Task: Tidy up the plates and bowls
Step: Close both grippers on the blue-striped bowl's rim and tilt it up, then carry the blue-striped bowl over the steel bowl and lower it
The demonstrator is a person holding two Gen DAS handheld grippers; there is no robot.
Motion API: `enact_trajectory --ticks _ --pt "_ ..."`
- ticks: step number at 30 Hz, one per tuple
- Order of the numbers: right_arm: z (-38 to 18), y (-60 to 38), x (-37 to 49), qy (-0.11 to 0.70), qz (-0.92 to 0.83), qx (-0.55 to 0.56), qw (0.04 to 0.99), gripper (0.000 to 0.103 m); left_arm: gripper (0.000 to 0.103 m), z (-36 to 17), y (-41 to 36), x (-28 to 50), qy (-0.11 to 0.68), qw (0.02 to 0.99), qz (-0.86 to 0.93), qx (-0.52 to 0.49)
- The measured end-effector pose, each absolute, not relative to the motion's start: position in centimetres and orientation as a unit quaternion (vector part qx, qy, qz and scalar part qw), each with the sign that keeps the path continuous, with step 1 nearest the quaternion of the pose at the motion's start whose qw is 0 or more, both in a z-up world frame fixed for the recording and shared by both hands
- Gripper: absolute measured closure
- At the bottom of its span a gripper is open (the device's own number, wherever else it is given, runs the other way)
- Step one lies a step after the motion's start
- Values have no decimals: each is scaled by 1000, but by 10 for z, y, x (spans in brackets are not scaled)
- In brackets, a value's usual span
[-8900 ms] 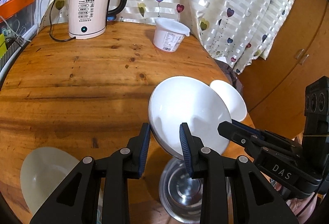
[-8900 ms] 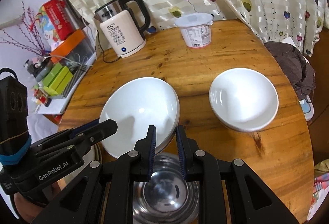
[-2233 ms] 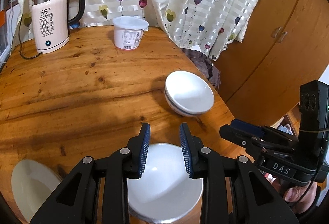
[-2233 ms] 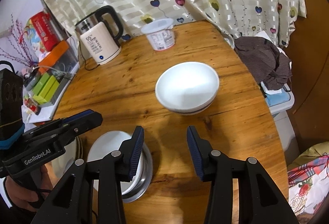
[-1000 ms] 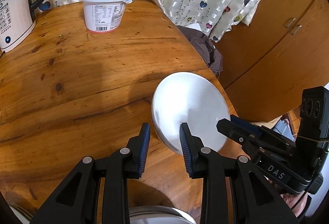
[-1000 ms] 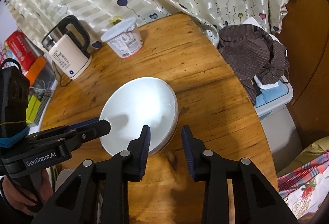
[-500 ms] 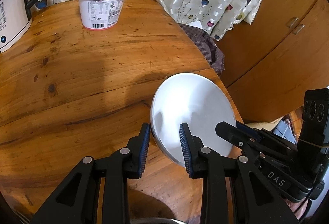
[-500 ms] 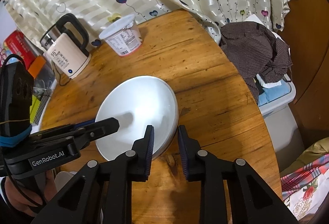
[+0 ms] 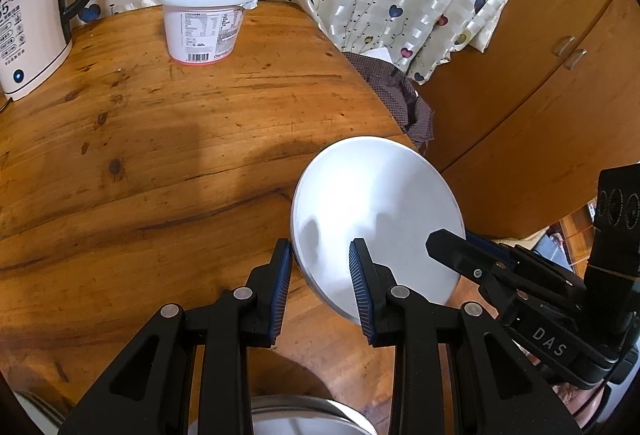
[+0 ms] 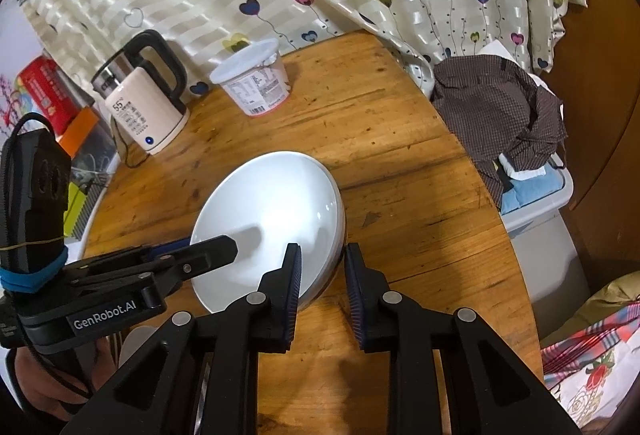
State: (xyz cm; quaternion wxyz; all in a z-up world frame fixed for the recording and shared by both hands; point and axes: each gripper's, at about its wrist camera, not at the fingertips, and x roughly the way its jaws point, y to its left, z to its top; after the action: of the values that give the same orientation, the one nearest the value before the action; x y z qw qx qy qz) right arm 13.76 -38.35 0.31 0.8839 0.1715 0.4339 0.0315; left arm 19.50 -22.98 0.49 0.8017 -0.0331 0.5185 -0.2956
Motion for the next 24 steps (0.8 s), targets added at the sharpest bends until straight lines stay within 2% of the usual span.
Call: enact_trajectory --ticks 24 --pt "31 -374 102 415 34 166 894 81 72 32 -218 161 496 811 -308 -39"
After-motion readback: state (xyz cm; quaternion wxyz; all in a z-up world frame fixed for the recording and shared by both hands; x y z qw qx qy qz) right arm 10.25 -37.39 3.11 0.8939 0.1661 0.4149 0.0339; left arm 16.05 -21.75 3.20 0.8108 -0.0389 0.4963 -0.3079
